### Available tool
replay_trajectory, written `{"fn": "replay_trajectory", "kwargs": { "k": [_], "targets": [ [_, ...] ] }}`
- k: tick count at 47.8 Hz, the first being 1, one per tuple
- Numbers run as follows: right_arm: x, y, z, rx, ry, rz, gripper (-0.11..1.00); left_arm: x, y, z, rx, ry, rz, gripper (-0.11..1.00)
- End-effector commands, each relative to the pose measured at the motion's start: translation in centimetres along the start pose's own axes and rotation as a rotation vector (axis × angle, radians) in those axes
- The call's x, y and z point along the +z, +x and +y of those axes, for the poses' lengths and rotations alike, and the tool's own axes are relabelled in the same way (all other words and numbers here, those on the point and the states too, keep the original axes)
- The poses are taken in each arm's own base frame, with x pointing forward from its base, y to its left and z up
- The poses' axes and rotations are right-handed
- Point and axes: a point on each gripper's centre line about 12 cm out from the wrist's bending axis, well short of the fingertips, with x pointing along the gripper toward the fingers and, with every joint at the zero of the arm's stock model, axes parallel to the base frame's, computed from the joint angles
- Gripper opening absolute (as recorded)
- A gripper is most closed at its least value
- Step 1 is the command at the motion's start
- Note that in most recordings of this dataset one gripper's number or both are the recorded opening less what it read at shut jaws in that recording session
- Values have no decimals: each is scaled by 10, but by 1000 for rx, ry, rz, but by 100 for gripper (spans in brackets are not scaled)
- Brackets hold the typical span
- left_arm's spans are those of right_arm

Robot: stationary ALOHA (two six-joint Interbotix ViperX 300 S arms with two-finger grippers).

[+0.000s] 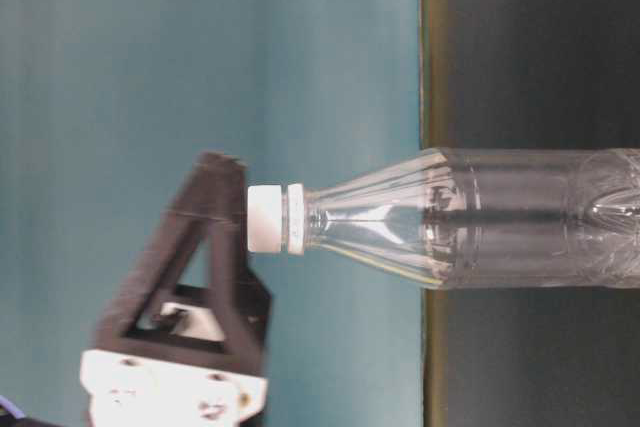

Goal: Open the bottle cap by holding the bottle with the left arm and twisting the cap with the right arm.
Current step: 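Move the left gripper toward the clear bottle and open it around the body, then close the left gripper on the bottle body and lift it sideways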

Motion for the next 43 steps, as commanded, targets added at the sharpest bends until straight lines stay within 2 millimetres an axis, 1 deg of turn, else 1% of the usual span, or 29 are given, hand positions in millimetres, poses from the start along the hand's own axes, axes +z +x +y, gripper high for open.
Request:
{"fn": "replay_trajectory", "kwargs": {
  "k": [1,7,24,32,40,43],
  "targets": [
    [2,1,-2,-10,20,-4,0,-5,0,-2,-9,-1,-4,96],
    [1,1,-2,-12,34,-1,0,-22,-1,-5,-19,-6,34,96],
    [0,2,-3,-14,68,2,0,-64,6,0,-9,-18,85,96],
    [0,2,-3,-15,90,7,0,-88,1,2,-3,-27,145,96],
    [-3,2,-3,-17,99,13,0,-116,-3,5,7,-51,221,96],
    [-3,2,-4,-17,101,13,0,-122,-3,5,10,-63,235,96]
  ]
}}
